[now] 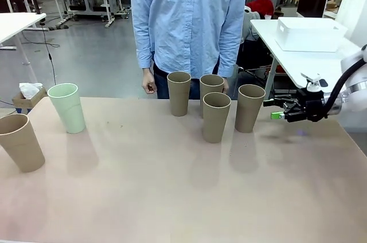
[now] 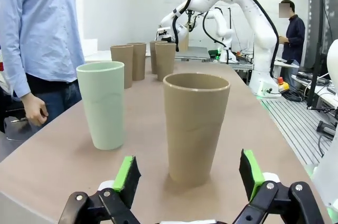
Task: Stack the cups and store them in the basket.
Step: Pick up two Reusable plastic cups , one in each hand.
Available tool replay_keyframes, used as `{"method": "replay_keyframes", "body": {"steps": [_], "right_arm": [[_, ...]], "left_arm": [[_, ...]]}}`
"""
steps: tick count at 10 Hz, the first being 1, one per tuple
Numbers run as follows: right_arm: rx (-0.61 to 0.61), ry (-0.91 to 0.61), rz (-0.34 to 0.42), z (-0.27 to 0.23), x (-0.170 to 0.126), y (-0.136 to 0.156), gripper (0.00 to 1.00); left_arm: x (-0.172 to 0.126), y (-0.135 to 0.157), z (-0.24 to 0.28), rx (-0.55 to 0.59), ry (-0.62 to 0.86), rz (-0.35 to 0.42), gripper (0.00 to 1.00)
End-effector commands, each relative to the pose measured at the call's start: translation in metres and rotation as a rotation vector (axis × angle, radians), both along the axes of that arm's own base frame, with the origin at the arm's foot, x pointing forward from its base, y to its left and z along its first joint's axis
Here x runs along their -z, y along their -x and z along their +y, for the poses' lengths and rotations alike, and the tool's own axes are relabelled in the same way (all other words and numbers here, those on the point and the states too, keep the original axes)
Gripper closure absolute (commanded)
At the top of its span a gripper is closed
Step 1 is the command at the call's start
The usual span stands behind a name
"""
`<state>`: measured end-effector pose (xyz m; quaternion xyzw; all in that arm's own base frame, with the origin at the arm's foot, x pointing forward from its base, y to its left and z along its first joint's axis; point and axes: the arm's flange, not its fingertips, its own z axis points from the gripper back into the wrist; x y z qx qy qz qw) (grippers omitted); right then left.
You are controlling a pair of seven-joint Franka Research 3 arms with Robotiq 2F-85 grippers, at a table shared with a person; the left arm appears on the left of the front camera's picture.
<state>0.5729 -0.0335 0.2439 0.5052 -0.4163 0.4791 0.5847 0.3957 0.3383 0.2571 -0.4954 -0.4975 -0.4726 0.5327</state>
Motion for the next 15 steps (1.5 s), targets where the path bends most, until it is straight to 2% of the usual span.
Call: {"method": "replay_keyframes", "body": {"steps": [1,3,6,8,9,11,13,15], "right_arm": [[0.002,-0.065,-0.014,-0.002,0.007,-0.004,0.00],[0.011,-0.059,-0.017,0.001,0.011,-0.005,0.00],[0.012,-0.077,-0.016,0.003,0.013,-0.003,0.00],[0.003,-0.037,0.019,0.000,0.014,0.000,0.00],[0.003,-0.037,0.019,0.000,0.014,0.000,0.00],[0.002,-0.037,0.022,0.000,0.014,0.001,0.00],[0.062,-0.101,-0.031,0.005,0.015,-0.001,0.00],[0.057,-0.120,-0.054,0.014,0.016,0.002,0.00]], "left_arm": [[0.012,-0.004,-0.004,0.080,0.043,-0.007,0.00],[0.024,-0.014,-0.023,0.133,0.080,0.017,0.00],[0.024,-0.014,-0.046,0.113,0.066,0.029,0.00],[0.021,-0.016,-0.062,0.156,0.051,0.077,0.00],[0.029,-0.023,-0.044,0.124,0.078,0.025,0.00],[0.029,-0.023,-0.050,0.139,0.075,0.040,0.00],[0.028,-0.016,-0.070,0.108,0.048,0.008,0.00],[0.034,-0.011,-0.083,0.098,0.049,0.006,0.00]]}}
